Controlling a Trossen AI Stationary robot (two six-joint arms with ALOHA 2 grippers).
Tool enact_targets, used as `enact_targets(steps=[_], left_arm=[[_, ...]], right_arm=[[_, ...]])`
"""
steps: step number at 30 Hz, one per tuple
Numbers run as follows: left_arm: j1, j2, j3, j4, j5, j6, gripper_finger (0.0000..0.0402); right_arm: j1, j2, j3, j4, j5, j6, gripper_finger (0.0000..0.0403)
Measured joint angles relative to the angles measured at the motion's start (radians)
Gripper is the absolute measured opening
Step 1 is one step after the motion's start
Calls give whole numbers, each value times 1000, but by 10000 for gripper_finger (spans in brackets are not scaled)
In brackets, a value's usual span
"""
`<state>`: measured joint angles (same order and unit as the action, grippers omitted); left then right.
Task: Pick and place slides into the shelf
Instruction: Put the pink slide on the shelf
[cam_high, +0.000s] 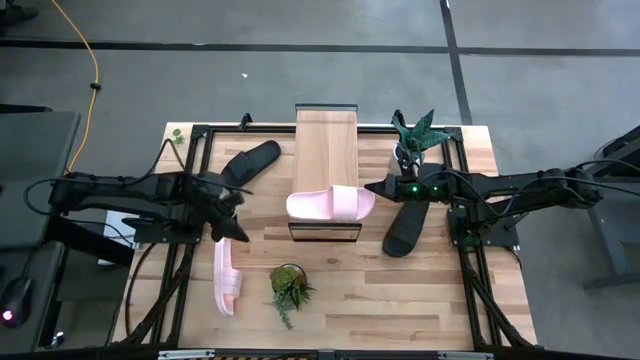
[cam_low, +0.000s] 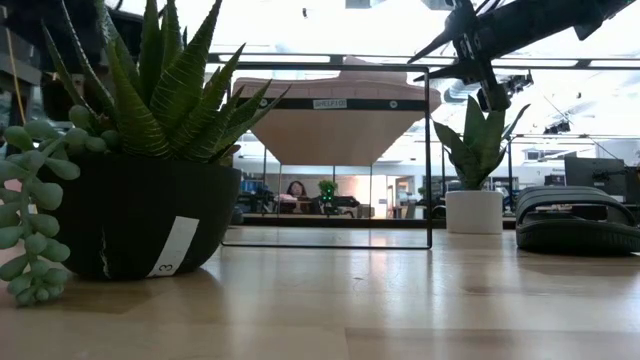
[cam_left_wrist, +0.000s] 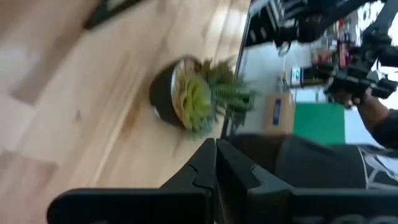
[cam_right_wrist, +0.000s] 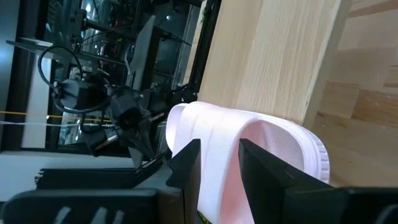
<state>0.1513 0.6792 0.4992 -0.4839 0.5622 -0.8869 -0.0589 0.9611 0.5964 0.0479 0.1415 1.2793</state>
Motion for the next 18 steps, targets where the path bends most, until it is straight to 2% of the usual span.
enact_targets(steps=[9,18], left_arm=[[0,89,0,-41,128,-1,1],[-1,169,0,-42,213,-13,1]], right_arm=[[0,0,0,-7,-45,-21,99],[0,0,0,-7,-73,-40,99]])
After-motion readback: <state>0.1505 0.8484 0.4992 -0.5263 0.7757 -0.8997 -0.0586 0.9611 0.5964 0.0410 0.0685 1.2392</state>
